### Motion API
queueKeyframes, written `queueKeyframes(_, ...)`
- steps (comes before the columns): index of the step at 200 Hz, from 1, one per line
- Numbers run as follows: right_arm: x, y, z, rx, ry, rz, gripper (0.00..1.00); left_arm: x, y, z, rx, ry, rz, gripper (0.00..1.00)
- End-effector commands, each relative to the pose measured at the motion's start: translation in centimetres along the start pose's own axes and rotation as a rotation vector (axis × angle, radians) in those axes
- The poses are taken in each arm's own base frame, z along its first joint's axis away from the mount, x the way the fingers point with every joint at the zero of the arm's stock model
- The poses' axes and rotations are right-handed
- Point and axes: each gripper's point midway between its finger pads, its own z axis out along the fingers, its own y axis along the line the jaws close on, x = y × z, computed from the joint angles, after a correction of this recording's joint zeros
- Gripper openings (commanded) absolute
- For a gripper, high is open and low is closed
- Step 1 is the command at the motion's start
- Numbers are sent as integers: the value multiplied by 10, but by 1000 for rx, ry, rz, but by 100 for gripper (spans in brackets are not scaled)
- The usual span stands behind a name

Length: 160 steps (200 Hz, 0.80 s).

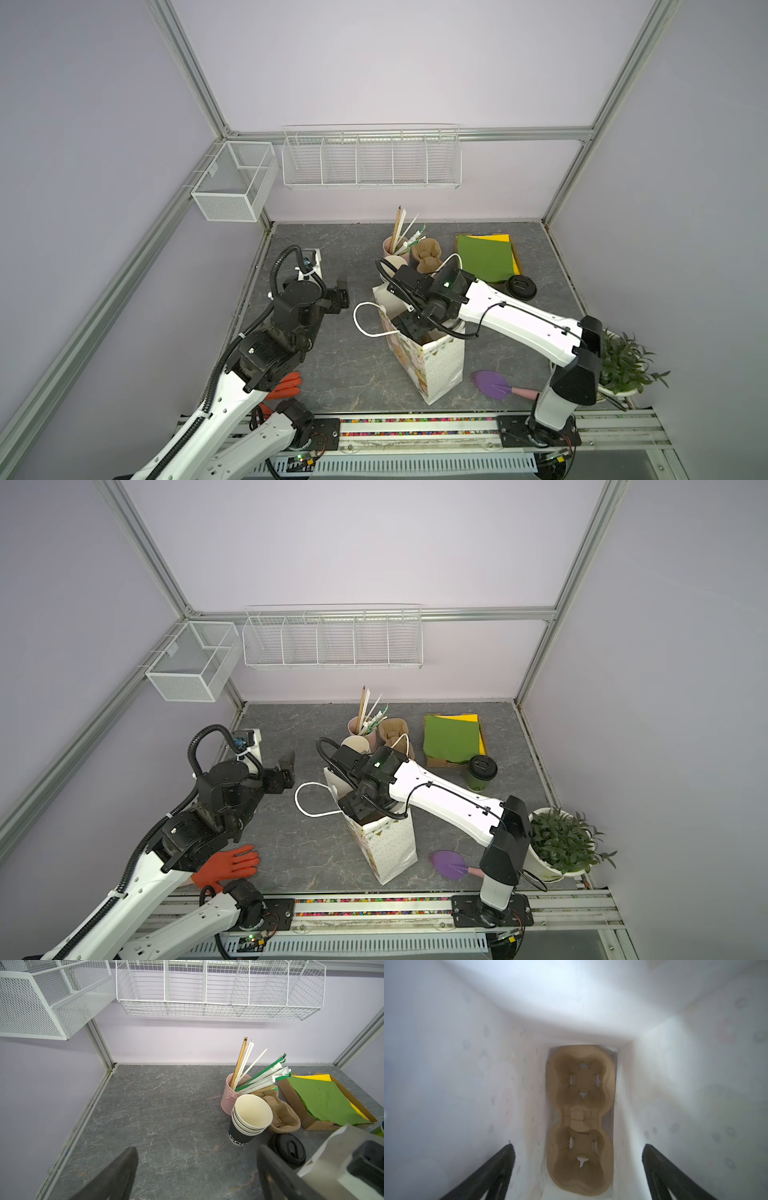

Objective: Pack the takeout coffee
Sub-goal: 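Push the carrier down to the bag bottom with the right gripper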

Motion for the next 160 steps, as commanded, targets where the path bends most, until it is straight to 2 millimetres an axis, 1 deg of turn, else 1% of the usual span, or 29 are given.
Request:
queueKeyframes(1, -7, -2, -12, -28, -43, 4, 98, 2, -2, 1, 9, 3, 10, 89)
queueKeyframes(33, -8, 2, -3, -47, -45, 4, 98, 2, -2, 1, 12, 4, 9, 89)
queueKeyframes(82, -12, -4, 22, -26, -39, 23, 98, 4, -4, 3, 12, 12, 14, 89)
queueKeyframes(126, -28, -18, 34, -20, -103, 50, 98, 4, -4, 3, 15, 13, 13, 89)
queueKeyframes(128, -34, -16, 33, -30, -128, 52, 98, 4, -4, 4, 15, 15, 15, 89)
queueKeyframes(132, -38, -16, 34, -36, -142, 53, 98, 4, -5, 4, 17, 15, 15, 89)
queueKeyframes(160, -53, -18, 33, -35, -209, 44, 98, 4, -4, 3, 15, 14, 14, 89)
